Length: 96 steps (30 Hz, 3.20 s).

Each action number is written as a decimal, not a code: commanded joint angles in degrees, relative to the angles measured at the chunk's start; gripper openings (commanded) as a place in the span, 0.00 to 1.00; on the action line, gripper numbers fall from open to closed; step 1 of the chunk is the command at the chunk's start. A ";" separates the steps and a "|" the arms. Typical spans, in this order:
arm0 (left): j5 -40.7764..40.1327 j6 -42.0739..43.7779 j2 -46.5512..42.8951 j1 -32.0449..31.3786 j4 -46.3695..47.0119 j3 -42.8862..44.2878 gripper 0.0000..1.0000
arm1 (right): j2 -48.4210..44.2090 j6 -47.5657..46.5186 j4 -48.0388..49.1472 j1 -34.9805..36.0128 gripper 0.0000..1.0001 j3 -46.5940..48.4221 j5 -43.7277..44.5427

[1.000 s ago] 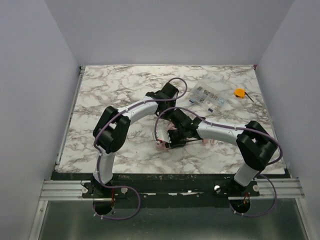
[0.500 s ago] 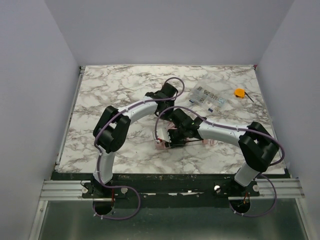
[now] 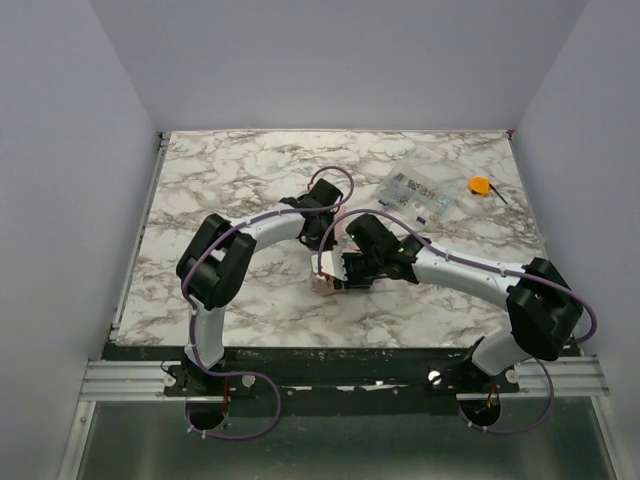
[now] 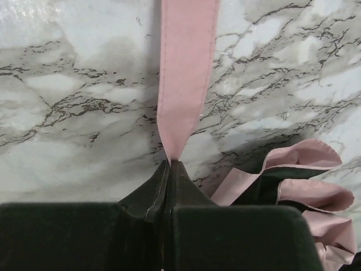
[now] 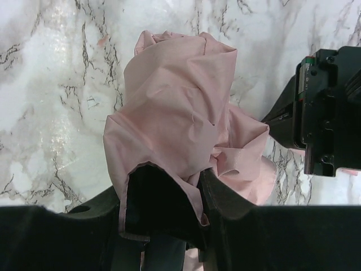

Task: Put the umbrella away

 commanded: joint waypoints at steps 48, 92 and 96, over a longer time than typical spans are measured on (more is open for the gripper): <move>-1.94 14.30 -39.75 14.51 25.21 -19.25 0.98 | 28.05 2.40 -29.97 -5.81 0.03 8.82 -17.96; -0.68 54.01 -16.25 -32.19 37.10 -39.78 0.00 | 20.92 -2.67 -29.57 -24.32 0.54 11.62 -17.38; 1.84 47.88 -13.66 -32.13 35.52 -40.30 0.00 | 16.18 -4.41 -30.14 -30.80 0.67 16.74 -18.45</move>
